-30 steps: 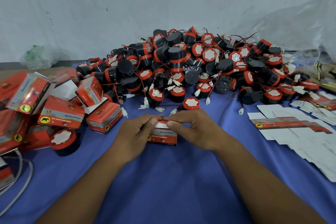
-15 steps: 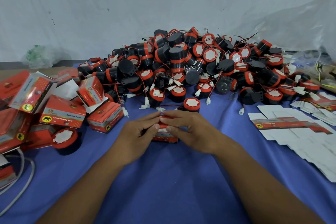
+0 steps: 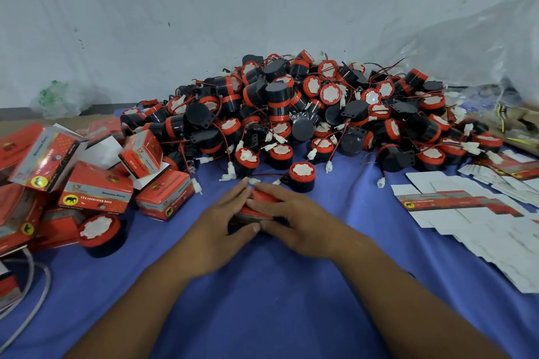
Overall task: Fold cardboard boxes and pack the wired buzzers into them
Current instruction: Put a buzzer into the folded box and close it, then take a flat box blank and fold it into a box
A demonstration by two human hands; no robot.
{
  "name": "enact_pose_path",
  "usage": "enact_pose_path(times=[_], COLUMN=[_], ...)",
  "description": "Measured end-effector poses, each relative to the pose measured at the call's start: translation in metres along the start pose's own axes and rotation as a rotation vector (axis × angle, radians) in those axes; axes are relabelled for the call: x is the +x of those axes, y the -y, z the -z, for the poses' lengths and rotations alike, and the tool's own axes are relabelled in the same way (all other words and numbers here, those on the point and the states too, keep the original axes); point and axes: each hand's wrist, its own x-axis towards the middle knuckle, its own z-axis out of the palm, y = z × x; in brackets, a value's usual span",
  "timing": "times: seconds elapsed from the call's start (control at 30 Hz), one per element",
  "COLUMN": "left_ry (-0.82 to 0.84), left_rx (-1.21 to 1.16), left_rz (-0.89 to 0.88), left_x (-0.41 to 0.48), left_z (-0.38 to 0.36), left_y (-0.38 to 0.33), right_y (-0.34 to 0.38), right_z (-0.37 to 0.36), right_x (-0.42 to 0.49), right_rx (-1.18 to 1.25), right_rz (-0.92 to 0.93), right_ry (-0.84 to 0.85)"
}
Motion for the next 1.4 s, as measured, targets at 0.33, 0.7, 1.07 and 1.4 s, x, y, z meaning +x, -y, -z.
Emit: enact_pose_path(times=[0.33,0.7,1.07,1.4], left_ry=[-0.230,-0.225,-0.164,-0.501], left_rx=[0.087,0.096,-0.232,-0.023], left_rz=[-0.154,-0.131,0.081,0.093], left_x=[0.001,0.003,0.000,0.002], left_z=[0.001,-0.001,0.001,0.002], left_y=[-0.005,-0.005,-0.004,-0.006], right_y=[0.000,-0.003,-0.004,-0.011], right_z=[-0.007,-0.003,-0.006,-0.006], right_x=[0.006,0.003,0.001,0.003], right_rx=[0.315,0.455,0.474,0.390], right_rz=[-0.162,-0.185,-0.201,-0.256], right_ry=[-0.343,-0.147,-0.172,-0.288])
